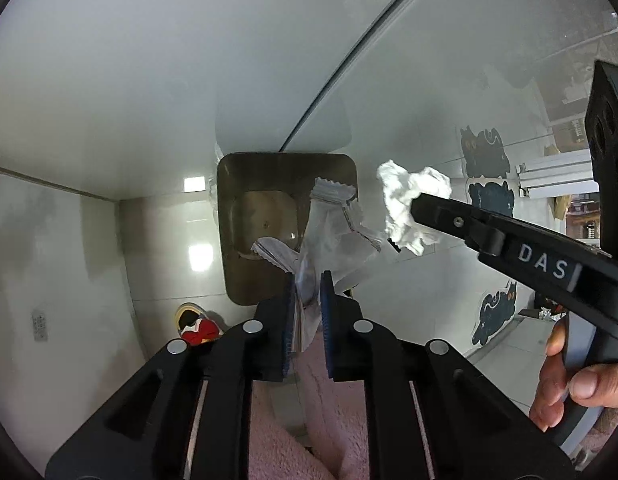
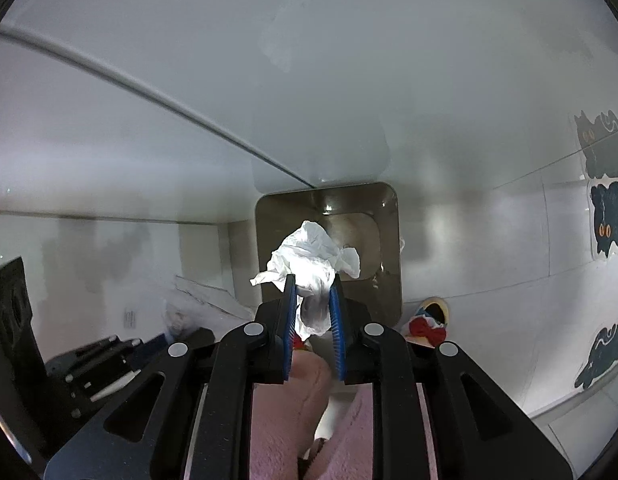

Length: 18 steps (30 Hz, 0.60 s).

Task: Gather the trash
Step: 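Lower the tissue over the floor bin and open the right tool, then reach the left tool to the clear plastic bottle and grasp it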

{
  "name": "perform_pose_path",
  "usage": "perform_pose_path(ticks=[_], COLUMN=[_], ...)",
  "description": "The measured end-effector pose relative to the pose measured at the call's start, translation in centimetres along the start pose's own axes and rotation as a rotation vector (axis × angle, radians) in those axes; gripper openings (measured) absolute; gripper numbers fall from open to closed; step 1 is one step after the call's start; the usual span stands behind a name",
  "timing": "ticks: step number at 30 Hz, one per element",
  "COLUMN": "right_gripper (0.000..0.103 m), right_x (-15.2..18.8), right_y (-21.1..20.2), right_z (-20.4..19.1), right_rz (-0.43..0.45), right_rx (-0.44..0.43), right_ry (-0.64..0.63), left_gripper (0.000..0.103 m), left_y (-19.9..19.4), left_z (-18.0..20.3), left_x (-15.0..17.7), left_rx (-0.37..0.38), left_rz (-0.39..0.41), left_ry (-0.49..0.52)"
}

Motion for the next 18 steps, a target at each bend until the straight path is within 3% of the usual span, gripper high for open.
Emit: perform_pose_path(ticks=[1, 4, 8, 10, 12, 14, 18], right_gripper=[0.022, 0.045, 0.049, 0.062, 0.083, 0.093, 0.096], right_x=[0.0, -0.5, -0.9, -1.0, -0.9, -0.8, -0.5], right_y=[-0.1, -0.8, -1.3, -2.3, -3.9, -6.2, -10.6], right_z=[-0.1, -0.4, -0.4, -0.3, -0.3, -0.5, -0.9], right_rz=[0.002, 0.012, 0.027, 0.041, 0.063, 0.095, 0.163], right_rx=[0.001, 0.003, 0.011, 0.021, 0.036, 0.063, 0.055], right_ry=[0.004, 0.011, 0.009, 0.008, -0.005, -0.031, -0.063], left_gripper=[0.018, 0.032, 0.048, 0.058, 0.069, 0.085, 0.095], left_y=[0.1, 0.1, -0.8, -1.6, -3.3, -5.0, -10.1], left_z=[0.1, -0.2, -0.2, -0.3, -0.3, -0.3, -0.5], left_x=[0.0, 0.5, 0.0, -0.2, -0.3, -0.3, -0.5], left_rx=[-0.003, -0.017, -0.037, -0.042, -0.043, -0.048, -0.068], left_rz=[0.0, 0.004, 0.024, 0.04, 0.066, 0.092, 0.165], left_ry=[0.005, 0.009, 0.013, 0.01, 0.01, 0.012, 0.013])
Point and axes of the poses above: each gripper's, at about its wrist camera, not at the fingertips, and y roughly the way its jaws point, z to its right, x to its underside, the point moved 9 cm from there along y, roughly the way its jaws point, and after that the axes turned 4 degrees about -z, right-handed, at the moved point
